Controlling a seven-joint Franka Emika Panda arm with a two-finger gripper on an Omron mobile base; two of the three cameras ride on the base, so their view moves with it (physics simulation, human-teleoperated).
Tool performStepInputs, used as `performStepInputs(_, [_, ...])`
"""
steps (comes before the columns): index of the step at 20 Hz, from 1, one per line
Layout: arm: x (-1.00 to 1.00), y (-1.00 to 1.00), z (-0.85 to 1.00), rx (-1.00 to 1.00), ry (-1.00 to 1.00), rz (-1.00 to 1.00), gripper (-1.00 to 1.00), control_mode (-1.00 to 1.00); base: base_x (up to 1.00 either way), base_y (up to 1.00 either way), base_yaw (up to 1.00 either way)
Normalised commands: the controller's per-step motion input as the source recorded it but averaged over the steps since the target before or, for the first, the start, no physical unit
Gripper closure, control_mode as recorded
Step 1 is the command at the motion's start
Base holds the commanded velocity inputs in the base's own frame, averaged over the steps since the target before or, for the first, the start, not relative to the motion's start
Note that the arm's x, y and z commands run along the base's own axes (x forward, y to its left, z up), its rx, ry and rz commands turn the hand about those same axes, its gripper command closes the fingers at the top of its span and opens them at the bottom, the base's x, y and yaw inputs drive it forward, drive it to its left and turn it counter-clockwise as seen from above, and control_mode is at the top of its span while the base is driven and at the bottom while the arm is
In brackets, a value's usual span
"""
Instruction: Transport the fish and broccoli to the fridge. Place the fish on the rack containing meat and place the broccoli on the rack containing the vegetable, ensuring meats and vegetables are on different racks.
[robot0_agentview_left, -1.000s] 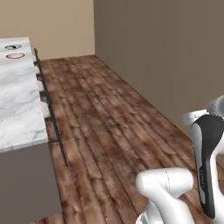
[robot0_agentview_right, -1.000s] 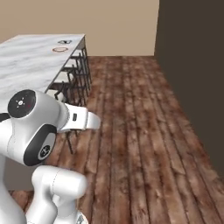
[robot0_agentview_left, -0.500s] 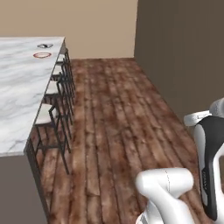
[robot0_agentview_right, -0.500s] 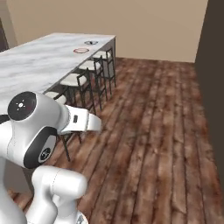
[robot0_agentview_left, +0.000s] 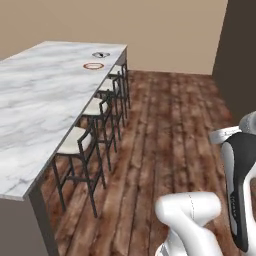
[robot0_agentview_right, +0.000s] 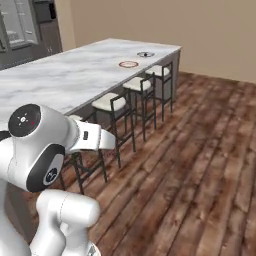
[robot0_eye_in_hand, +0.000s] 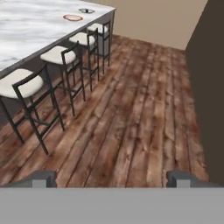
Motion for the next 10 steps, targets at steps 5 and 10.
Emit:
performStepInputs(5, [0.00, 0.00, 0.00, 0.00, 0.00, 0.00, -1.00, 1.00, 1.00, -0.68, 0.50])
performStepInputs(10, [0.00, 0.00, 0.00, 0.00, 0.00, 0.00, -1.00, 1.00, 0.73, -0.31, 0.78])
